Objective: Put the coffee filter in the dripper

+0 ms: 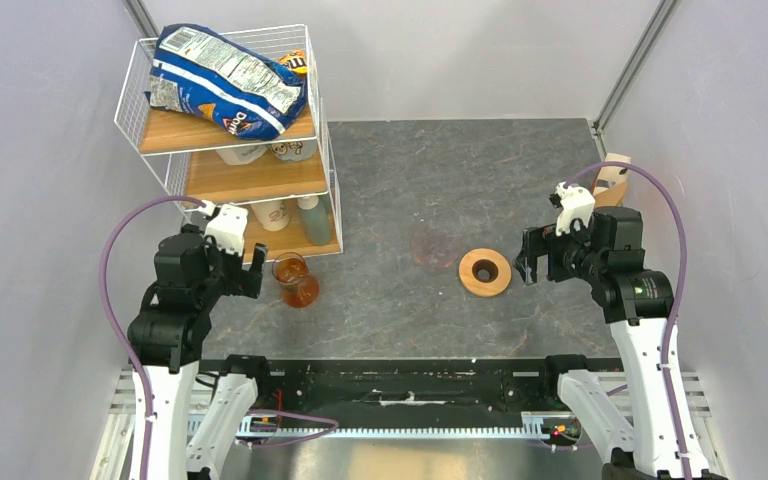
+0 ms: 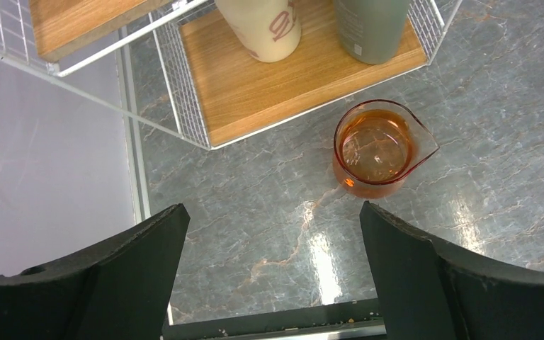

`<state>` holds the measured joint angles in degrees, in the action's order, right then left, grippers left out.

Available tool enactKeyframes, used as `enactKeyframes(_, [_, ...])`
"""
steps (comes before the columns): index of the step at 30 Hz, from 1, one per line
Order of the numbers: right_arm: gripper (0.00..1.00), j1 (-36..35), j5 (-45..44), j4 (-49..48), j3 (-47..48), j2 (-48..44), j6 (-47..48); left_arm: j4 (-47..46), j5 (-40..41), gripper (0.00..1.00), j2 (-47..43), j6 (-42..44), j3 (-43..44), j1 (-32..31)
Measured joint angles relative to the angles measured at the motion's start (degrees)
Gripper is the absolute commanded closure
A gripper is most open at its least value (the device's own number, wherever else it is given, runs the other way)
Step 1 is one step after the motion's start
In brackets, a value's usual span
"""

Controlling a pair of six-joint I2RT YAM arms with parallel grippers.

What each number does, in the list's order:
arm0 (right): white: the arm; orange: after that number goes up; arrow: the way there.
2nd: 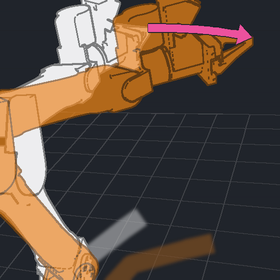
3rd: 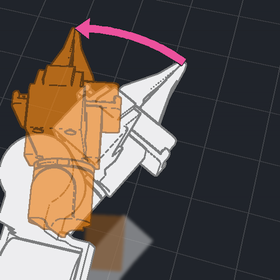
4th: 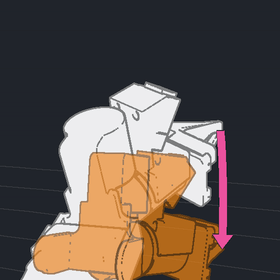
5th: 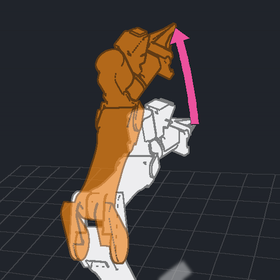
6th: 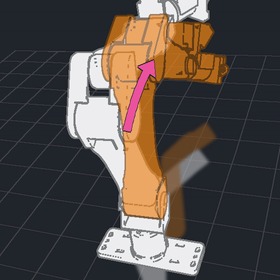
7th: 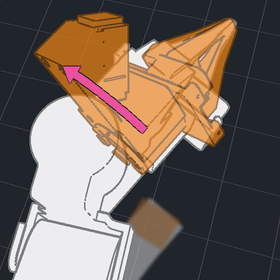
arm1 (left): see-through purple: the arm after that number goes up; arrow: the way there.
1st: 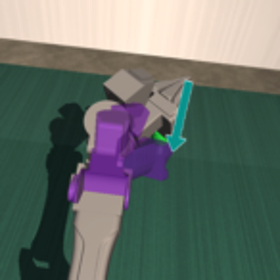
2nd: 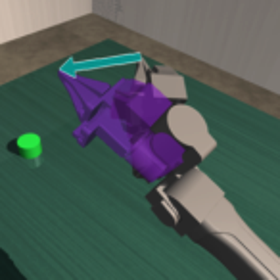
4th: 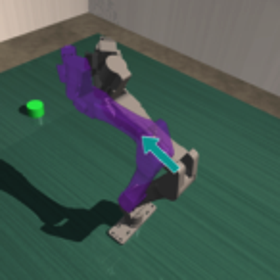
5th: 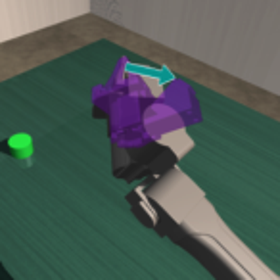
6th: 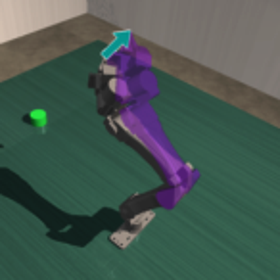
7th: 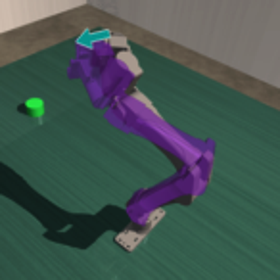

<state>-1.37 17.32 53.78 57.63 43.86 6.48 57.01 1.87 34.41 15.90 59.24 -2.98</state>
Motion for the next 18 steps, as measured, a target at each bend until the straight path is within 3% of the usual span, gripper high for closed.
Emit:
enactKeyframes(10, [0.01, -1.4, 8.4, -7.1, -0.9, 6.5, -4.2, -1.4, -3.0, 0.0, -0.7, -1.5, -0.6, 0.0])
enactKeyframes(18, [0.01, -18.4, 4.4, -15.0, 5.3, 22.8, -8.1, -1.9, -3.1, 0.02, 0.1, -8.9, 0.4, 0.0])
